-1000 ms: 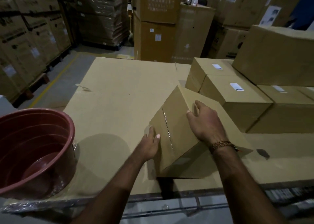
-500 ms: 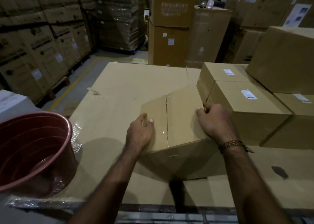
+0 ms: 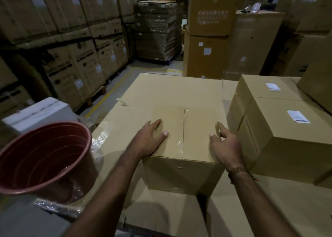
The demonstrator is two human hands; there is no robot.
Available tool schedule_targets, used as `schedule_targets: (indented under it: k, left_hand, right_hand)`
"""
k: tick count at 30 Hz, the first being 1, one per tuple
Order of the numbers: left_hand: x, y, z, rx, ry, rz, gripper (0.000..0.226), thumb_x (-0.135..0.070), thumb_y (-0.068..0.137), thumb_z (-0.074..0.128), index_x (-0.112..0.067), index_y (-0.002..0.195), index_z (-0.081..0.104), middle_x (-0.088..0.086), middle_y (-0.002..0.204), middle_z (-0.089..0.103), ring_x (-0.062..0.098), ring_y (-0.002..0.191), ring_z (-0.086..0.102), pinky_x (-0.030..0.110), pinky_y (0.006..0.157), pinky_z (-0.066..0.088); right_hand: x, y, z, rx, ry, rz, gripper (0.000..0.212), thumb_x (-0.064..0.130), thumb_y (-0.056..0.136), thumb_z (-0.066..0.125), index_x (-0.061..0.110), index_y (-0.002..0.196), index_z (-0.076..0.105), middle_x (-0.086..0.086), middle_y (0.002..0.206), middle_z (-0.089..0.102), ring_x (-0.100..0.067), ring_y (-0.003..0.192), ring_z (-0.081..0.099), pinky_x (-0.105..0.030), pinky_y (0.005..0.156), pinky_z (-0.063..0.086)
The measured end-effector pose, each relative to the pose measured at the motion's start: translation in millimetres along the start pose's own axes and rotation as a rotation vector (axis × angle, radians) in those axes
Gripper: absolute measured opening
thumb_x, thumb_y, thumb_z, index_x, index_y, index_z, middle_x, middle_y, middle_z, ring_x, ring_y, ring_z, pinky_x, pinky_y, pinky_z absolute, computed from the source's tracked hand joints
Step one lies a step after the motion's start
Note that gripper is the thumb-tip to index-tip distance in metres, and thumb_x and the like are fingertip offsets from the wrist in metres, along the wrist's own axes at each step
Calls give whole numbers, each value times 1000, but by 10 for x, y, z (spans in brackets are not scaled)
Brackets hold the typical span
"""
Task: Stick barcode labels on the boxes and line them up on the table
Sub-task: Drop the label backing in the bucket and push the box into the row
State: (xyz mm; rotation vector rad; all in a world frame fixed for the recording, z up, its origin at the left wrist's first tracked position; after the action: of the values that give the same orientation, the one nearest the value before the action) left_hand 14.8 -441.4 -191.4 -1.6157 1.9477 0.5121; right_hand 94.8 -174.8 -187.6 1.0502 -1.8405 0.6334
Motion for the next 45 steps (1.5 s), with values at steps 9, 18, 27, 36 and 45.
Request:
schedule_targets:
  k: [9, 18, 27, 36, 45]
  left_hand:
    - [210, 214, -308, 45, 243, 106, 125, -98, 64, 54, -28, 165, 32, -6, 176, 14, 21, 155, 30, 47, 122, 36]
    - [704, 1386, -998, 177, 652, 135, 81, -58, 66, 94, -8, 121, 63, 9, 144, 60, 31, 119, 63, 42, 93, 56]
    - [1414, 2557, -1654, 94, 681, 125, 56, -46, 77, 90, -16, 116, 63, 8, 137, 63, 29, 109, 65, 46, 91, 57]
    - [1873, 3349, -1966, -15, 607, 149, 68, -32, 97, 74, -10, 155, 45, 10, 166, 39, 32, 147, 42, 45, 117, 40]
    - [2123, 3933, -2046, -20, 630, 84, 79, -36, 109, 54, -13, 169, 8, 5, 177, 4, 30, 162, 11, 51, 127, 27]
  right_hand:
    - [151, 418, 453, -44, -7, -41, 41, 25, 105, 62, 23, 146, 65, 2, 145, 66, -24, 130, 64, -27, 109, 42]
    - [767, 995, 1276, -50, -44, -34, 46, 33, 97, 73, 25, 142, 69, -2, 144, 68, -30, 128, 64, -33, 106, 48]
    - [1210, 1681, 2324, 416, -232, -222, 83, 50, 95, 75, 24, 165, 38, -1, 166, 42, -27, 149, 44, -43, 117, 42]
    - [1589, 2417, 3096, 384, -104, -190, 71, 46, 98, 72, 28, 161, 44, -1, 167, 41, -27, 151, 42, -42, 120, 38]
    - [1869, 2986, 3604, 442, -112, -207, 70, 37, 105, 65, 21, 166, 34, 0, 170, 36, -23, 154, 37, -32, 119, 30]
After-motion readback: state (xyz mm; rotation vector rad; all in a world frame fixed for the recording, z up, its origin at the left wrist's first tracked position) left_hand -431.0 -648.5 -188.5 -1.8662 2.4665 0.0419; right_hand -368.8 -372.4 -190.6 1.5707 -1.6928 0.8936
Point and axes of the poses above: each hand's wrist, its own y-axis towards the middle knuckle, its own z-axis out of the palm, x = y × z, the point moved 4 cm from there along y, towards the middle knuckle
